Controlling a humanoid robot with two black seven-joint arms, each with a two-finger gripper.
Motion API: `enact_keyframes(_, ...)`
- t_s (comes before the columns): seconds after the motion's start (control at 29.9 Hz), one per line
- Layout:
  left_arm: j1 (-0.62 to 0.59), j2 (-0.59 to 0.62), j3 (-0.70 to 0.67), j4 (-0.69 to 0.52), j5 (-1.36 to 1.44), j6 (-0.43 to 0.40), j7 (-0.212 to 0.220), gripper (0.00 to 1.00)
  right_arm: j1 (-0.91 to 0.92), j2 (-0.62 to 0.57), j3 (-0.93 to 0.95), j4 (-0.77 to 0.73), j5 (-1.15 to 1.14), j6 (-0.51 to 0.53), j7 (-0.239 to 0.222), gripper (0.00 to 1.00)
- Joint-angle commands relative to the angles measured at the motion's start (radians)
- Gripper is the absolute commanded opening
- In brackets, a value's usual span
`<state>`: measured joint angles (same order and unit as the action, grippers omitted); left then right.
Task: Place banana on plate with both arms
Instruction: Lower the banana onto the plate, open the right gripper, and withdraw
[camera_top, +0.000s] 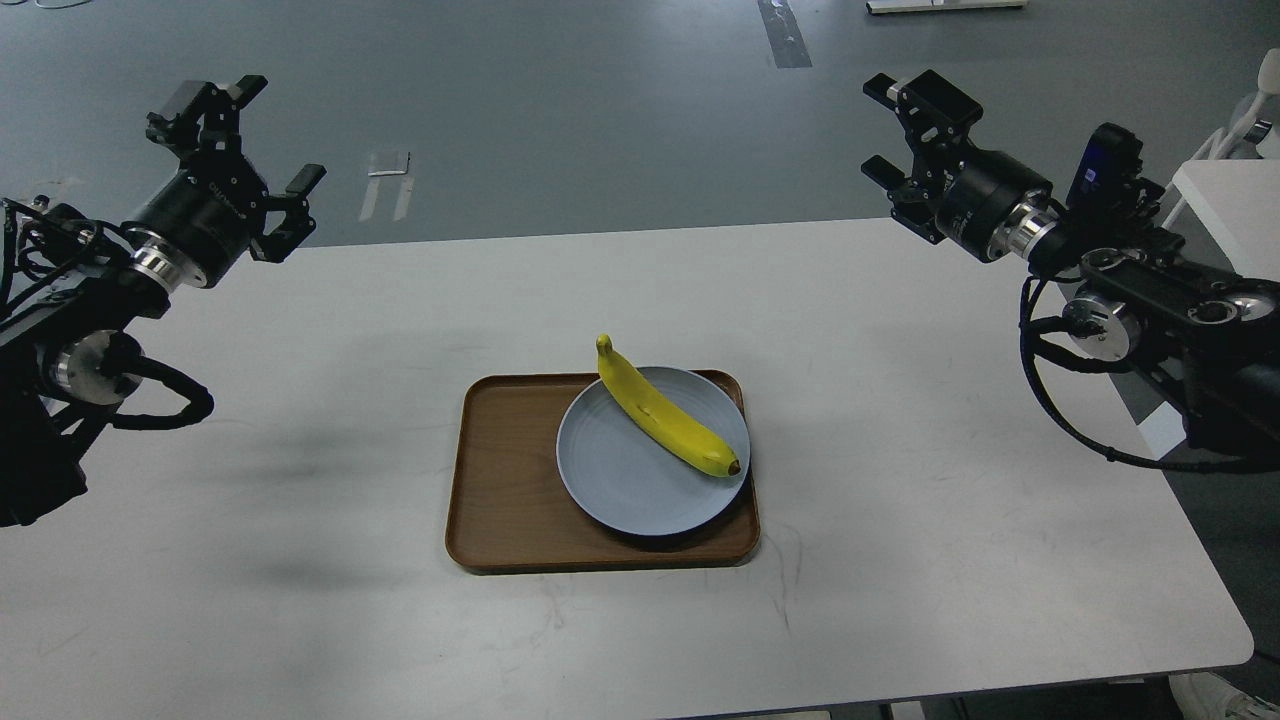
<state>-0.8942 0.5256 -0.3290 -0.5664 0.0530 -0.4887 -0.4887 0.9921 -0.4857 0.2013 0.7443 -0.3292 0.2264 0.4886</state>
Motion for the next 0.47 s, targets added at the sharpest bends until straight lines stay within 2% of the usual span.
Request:
enact_keyframes(0.0, 0.006, -0.012, -0.001, 0.002, -0.001, 0.000, 0.000, 1.00, -0.107, 0.016, 0.111, 0.003, 0.009, -0.001, 0.000, 1.00)
enact_keyframes(0.17, 0.020, -0.019, -0.001, 0.003, -0.002, 0.000, 0.000, 1.00, -0.217, 0.027, 0.179, 0.006, 0.009, -0.002, 0.000, 1.00)
enact_keyframes(0.43, 0.037, -0.047, -0.001, 0.005, -0.002, 0.000, 0.000, 1.00, -0.271, 0.029, 0.181, 0.009, 0.009, -0.002, 0.000, 1.00)
